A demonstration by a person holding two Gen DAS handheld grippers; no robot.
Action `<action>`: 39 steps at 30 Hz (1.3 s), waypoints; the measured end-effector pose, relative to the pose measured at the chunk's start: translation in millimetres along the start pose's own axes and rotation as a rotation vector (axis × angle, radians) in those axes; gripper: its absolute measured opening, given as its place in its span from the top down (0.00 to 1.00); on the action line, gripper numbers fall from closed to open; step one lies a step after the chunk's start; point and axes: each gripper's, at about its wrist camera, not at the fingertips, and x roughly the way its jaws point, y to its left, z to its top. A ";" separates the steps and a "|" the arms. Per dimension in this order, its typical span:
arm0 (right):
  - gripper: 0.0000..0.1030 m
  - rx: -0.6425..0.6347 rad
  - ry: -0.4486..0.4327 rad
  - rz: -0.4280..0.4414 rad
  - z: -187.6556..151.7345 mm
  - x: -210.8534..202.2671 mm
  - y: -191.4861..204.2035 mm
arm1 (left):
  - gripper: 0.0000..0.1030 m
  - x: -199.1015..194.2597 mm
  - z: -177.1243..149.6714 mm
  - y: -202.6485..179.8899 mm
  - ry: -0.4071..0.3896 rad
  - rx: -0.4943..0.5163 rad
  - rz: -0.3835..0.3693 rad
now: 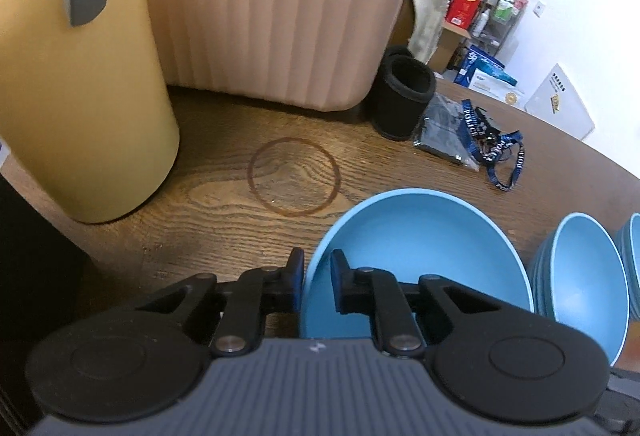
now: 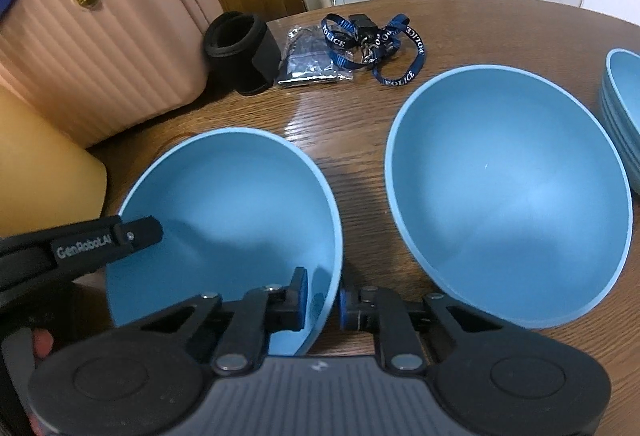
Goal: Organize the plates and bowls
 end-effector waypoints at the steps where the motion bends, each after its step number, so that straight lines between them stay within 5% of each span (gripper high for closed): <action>1: 0.86 -0.001 -0.002 -0.002 -0.4 0.0 -0.2 | 0.86 -1.3 -0.2 -0.4 -0.003 0.002 -0.001; 39: 0.89 -0.048 -0.083 0.079 -21.5 -59.9 4.1 | 0.86 -83.4 -17.1 5.8 -0.124 -0.046 0.001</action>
